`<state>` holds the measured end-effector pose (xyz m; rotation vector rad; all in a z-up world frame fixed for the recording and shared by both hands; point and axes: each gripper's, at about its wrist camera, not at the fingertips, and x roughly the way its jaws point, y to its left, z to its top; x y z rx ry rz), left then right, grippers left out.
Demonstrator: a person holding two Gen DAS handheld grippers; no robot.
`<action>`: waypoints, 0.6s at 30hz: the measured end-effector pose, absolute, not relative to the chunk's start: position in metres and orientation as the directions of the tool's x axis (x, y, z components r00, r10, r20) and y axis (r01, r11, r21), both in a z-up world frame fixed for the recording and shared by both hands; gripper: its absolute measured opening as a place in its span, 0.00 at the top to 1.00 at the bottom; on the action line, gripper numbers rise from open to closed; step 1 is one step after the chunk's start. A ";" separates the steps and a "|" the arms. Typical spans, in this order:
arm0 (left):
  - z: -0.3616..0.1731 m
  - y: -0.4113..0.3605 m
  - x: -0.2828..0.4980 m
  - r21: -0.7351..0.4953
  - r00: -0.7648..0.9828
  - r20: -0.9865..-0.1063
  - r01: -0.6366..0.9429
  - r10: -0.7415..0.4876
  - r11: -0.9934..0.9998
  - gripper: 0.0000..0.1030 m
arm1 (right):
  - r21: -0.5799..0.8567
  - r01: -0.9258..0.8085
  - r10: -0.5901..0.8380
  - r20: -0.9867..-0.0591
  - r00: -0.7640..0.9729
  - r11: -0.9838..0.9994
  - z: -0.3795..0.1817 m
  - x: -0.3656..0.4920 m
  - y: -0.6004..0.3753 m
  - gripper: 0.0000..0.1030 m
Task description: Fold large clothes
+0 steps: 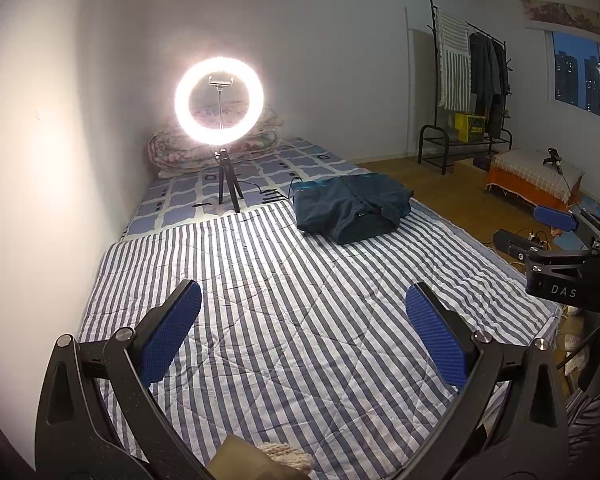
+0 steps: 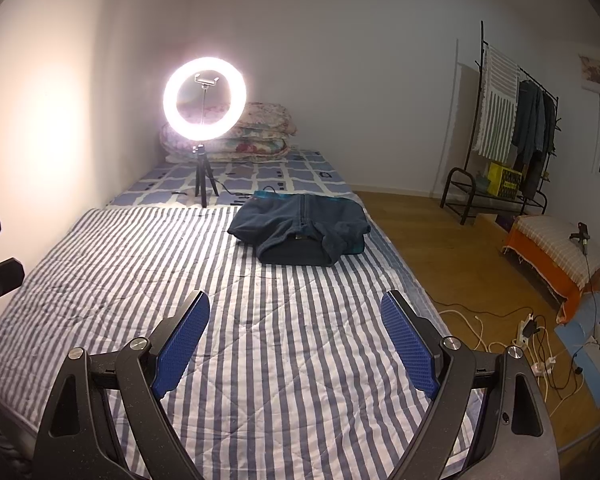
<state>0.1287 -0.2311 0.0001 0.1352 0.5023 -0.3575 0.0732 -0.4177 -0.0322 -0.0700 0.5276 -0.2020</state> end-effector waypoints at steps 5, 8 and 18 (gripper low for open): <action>0.000 -0.230 0.130 0.040 0.815 -0.498 0.363 -0.296 0.931 0.00 | -0.124 0.171 -0.211 -0.492 0.845 0.977 -0.033 0.073 -0.418 0.15; -0.002 -0.229 0.132 0.039 0.812 -0.503 0.365 -0.297 0.930 0.00 | -0.126 0.170 -0.210 -0.492 0.845 0.977 -0.033 0.073 -0.417 0.15; -0.004 -0.232 0.130 0.053 0.818 -0.491 0.371 -0.299 0.927 0.00 | -0.133 0.165 -0.210 -0.497 0.842 0.977 -0.034 0.074 -0.415 0.15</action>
